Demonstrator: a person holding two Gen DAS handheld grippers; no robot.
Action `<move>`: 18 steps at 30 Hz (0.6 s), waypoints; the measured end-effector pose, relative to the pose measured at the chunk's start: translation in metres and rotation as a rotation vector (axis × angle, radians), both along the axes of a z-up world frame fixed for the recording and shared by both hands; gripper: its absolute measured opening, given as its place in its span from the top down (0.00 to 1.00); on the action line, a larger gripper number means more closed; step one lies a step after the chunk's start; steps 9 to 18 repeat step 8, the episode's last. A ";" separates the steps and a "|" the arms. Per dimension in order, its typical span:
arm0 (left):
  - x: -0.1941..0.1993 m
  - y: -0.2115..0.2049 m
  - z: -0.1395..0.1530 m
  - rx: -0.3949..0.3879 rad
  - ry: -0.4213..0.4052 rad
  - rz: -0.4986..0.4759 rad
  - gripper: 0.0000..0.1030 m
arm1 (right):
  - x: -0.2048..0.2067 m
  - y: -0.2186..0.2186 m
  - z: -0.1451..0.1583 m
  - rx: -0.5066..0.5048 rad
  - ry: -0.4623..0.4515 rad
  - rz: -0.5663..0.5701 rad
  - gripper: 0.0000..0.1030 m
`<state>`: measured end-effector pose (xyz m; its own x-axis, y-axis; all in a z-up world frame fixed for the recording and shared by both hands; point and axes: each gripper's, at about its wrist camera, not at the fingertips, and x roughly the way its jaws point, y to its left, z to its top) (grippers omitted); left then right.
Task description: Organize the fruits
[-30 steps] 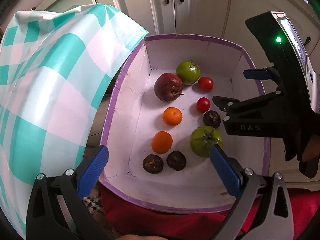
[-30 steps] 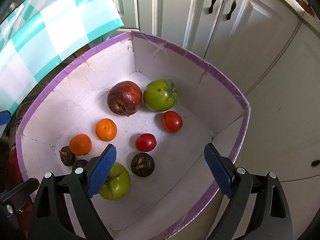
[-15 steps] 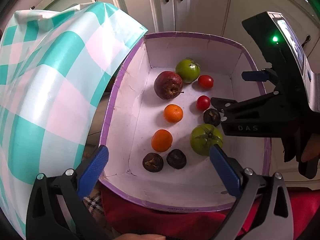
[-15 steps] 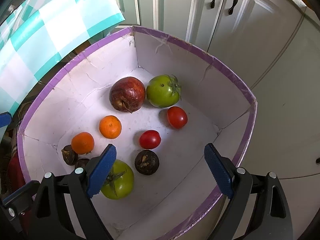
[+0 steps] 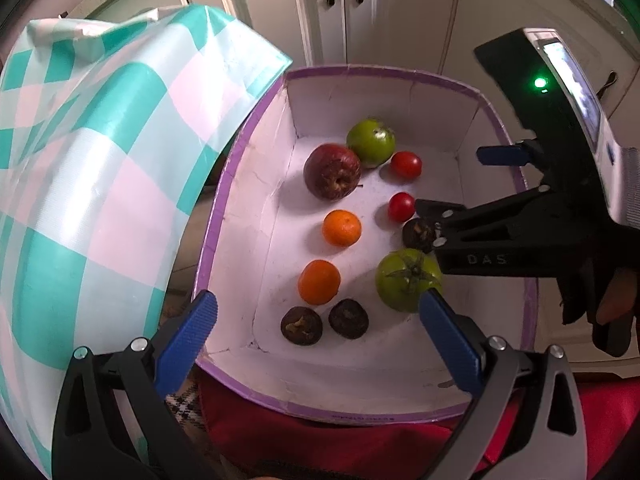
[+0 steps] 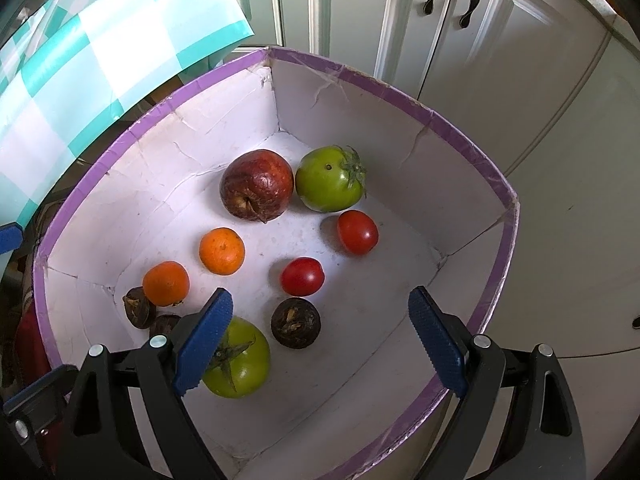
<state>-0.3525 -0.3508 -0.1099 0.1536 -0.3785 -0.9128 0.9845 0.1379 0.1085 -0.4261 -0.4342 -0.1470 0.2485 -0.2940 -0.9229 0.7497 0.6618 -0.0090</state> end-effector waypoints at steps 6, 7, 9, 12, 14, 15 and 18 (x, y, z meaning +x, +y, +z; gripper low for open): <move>-0.001 0.003 0.009 -0.014 0.003 -0.006 0.02 | 0.001 -0.001 0.014 -0.033 0.015 0.003 0.16; -0.001 0.004 0.011 -0.020 0.002 -0.008 0.02 | 0.002 0.000 0.018 -0.045 0.020 0.007 0.16; -0.002 0.005 0.014 -0.031 0.001 -0.010 0.02 | 0.002 0.000 0.022 -0.052 0.024 0.011 0.16; -0.002 0.005 0.014 -0.031 0.001 -0.010 0.02 | 0.002 0.000 0.022 -0.052 0.024 0.011 0.16; -0.002 0.005 0.014 -0.031 0.001 -0.010 0.02 | 0.002 0.000 0.022 -0.052 0.024 0.011 0.16; -0.002 0.005 0.014 -0.031 0.001 -0.010 0.02 | 0.002 0.000 0.022 -0.052 0.024 0.011 0.16; -0.002 0.005 0.014 -0.031 0.001 -0.010 0.02 | 0.002 0.000 0.022 -0.052 0.024 0.011 0.16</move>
